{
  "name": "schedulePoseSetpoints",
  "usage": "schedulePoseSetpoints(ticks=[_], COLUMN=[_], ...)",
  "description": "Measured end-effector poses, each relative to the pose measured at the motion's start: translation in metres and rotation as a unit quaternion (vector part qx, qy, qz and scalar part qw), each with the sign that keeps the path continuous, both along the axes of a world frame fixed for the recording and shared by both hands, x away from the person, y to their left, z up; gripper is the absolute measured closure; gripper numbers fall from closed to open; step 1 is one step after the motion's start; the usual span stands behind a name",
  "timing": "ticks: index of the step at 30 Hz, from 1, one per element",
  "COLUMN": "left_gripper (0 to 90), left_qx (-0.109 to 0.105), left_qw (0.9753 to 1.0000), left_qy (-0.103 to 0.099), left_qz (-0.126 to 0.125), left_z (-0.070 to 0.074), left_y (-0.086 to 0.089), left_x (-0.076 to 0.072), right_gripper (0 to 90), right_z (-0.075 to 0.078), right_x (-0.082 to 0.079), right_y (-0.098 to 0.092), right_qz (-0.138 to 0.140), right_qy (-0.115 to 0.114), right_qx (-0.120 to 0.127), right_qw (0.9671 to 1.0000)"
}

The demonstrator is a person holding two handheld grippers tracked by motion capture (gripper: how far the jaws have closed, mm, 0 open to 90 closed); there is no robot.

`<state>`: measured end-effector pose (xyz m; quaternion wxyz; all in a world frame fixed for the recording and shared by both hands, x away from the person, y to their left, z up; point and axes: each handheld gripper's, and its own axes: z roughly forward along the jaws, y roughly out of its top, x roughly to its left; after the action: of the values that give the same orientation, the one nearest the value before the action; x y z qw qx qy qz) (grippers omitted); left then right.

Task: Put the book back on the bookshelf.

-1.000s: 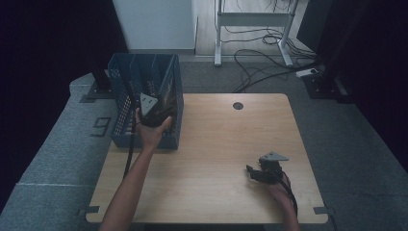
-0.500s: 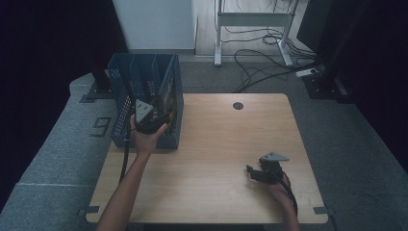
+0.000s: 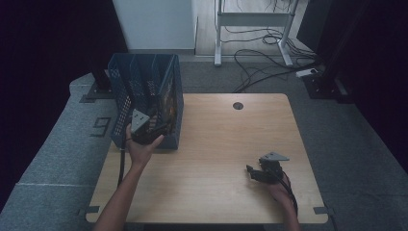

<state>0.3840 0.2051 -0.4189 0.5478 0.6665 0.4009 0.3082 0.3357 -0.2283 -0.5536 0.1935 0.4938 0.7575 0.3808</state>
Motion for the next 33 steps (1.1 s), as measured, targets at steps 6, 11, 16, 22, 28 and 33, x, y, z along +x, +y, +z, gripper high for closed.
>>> schedulePoseSetpoints(ticks=[6, 11, 16, 22, 28, 33], left_gripper=[30.3, 30.8, 30.7, 30.8, 30.9, 30.8], left_qx=[-0.009, -0.014, -0.012, -0.012, 0.009, 0.033], left_qw=[0.9997, 0.9992, 0.9983, 0.9956, 0.9906, 0.9858], left_qy=[0.008, 0.013, 0.032, 0.06, 0.091, 0.113], left_qz=[-0.021, -0.035, -0.047, -0.071, -0.102, -0.119], left_z=[-0.007, -0.023, -0.042, -0.062, -0.081, -0.097], left_y=[0.004, 0.004, 0.005, 0.003, -0.004, -0.008], left_x=[-0.018, -0.038, -0.052, -0.061, -0.071, -0.08], right_gripper=[34.0, 33.8, 33.9, 34.0, 33.9, 33.9], right_z=[0.0, 0.0, 0.0, 0.0, 0.0, 0.0], right_x=[0.0, 0.0, 0.0, 0.001, 0.001, 0.001], right_y=[0.0, 0.0, -0.001, -0.001, -0.002, -0.002], right_qz=[0.001, 0.001, 0.002, 0.003, 0.003, 0.003], right_qy=[0.0, 0.0, 0.0, 0.0, 0.001, 0.001], right_qx=[0.0, -0.001, 0.002, 0.002, 0.006, 0.009], right_qw=[1.0, 1.0, 1.0, 1.0, 1.0, 1.0])
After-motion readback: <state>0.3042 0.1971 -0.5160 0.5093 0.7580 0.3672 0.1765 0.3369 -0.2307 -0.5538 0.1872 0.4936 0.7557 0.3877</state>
